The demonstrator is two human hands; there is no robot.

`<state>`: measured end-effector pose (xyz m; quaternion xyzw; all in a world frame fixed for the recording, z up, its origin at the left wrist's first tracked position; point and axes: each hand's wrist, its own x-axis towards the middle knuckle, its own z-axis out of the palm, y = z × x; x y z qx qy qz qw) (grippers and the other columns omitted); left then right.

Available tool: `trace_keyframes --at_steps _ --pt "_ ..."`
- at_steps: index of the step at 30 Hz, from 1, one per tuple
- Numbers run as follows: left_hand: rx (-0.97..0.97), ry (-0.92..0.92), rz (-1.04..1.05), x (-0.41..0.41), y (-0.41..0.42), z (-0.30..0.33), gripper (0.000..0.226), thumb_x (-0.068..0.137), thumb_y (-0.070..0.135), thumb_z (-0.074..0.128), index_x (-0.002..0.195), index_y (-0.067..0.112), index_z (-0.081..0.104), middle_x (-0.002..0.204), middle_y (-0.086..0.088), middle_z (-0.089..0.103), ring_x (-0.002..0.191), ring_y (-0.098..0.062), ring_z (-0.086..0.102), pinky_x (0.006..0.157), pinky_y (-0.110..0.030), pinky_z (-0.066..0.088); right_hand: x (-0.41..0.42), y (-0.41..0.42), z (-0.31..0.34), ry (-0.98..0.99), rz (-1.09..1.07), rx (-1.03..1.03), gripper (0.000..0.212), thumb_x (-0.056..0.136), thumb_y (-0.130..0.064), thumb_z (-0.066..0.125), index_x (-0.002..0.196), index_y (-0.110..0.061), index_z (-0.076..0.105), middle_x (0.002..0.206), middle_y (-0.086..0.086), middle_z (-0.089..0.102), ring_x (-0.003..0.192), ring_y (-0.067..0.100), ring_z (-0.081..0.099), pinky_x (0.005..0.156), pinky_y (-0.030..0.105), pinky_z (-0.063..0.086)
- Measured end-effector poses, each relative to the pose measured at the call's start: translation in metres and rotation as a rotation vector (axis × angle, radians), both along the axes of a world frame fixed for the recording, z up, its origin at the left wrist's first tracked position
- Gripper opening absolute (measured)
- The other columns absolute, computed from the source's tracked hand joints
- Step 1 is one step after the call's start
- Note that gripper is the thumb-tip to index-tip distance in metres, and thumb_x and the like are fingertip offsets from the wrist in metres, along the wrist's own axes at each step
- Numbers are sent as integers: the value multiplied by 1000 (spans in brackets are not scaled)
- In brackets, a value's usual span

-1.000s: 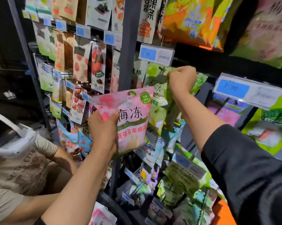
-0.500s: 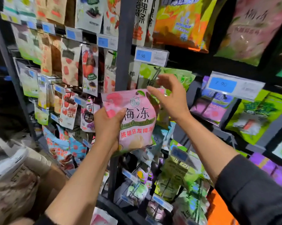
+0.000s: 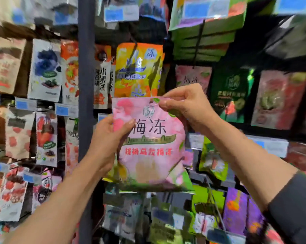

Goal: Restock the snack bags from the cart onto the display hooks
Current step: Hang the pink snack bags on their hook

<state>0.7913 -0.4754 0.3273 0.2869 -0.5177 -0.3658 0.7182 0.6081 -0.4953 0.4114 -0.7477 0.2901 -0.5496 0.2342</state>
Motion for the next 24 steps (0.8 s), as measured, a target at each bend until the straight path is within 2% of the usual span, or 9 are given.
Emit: trace_keyframes --at_steps 3,6,8,11,13,17,19,21,24 --pt "-140 -158 78 -12 -15 44 32 88 4 64 118 12 54 94 -1 72 80 -8 68 69 -20 54 -24 1 39 -66 -91 -24 7 76 7 71 77 0 71 52 -1 64 47 6 56 50 15 45" --pt "-303 -450 267 -22 -34 86 57 86 21 69 137 14 43 129 -1 57 111 -10 58 96 -24 45 -47 -2 76 -172 -147 -27 5 75 8 69 79 6 69 54 4 65 47 11 58 51 18 46" --pt "-421 -681 422 -30 -43 114 63 84 32 64 141 17 42 141 1 49 127 -11 48 106 -23 34 -57 -7 99 -233 -169 -50 10 74 10 68 84 12 68 64 13 66 52 17 61 55 21 49" --pt "-598 -906 595 -48 -50 156 60 92 16 59 146 11 34 155 -4 31 142 -15 28 111 -16 15 -65 -18 125 -280 -201 -65 12 75 10 68 86 12 67 84 25 67 67 26 61 65 30 50" --pt "-714 -1013 701 -57 -57 182 66 92 6 54 150 9 24 160 -4 18 147 -15 16 114 -16 7 -67 -27 135 -288 -224 -62 13 75 8 69 88 9 69 88 27 68 73 29 62 70 35 51" --pt "-820 -1286 819 -69 -76 223 77 85 -8 47 152 9 14 162 -5 6 149 -17 4 120 -27 5 -68 -45 146 -320 -167 -92 15 74 12 67 77 -2 70 61 4 69 56 15 65 61 24 53" --pt "-830 -1345 837 -72 -83 232 79 83 -11 44 152 10 13 162 -5 5 149 -17 4 121 -31 6 -66 -49 150 -360 -112 -124 24 74 17 62 90 1 71 69 3 73 62 12 68 62 23 55" --pt "-878 -1318 866 -72 -91 234 82 79 -15 44 152 10 16 161 -5 9 149 -17 8 121 -32 7 -64 -53 153 -412 -92 -149 37 72 19 60 105 5 69 91 13 74 79 20 71 76 30 58" --pt "-917 -1257 882 -68 -99 227 87 73 -21 40 151 10 19 160 -5 13 148 -17 11 118 -27 2 -58 -59 159 -454 -58 -160 50 58 10 68 108 4 70 104 17 71 93 27 70 89 41 56"
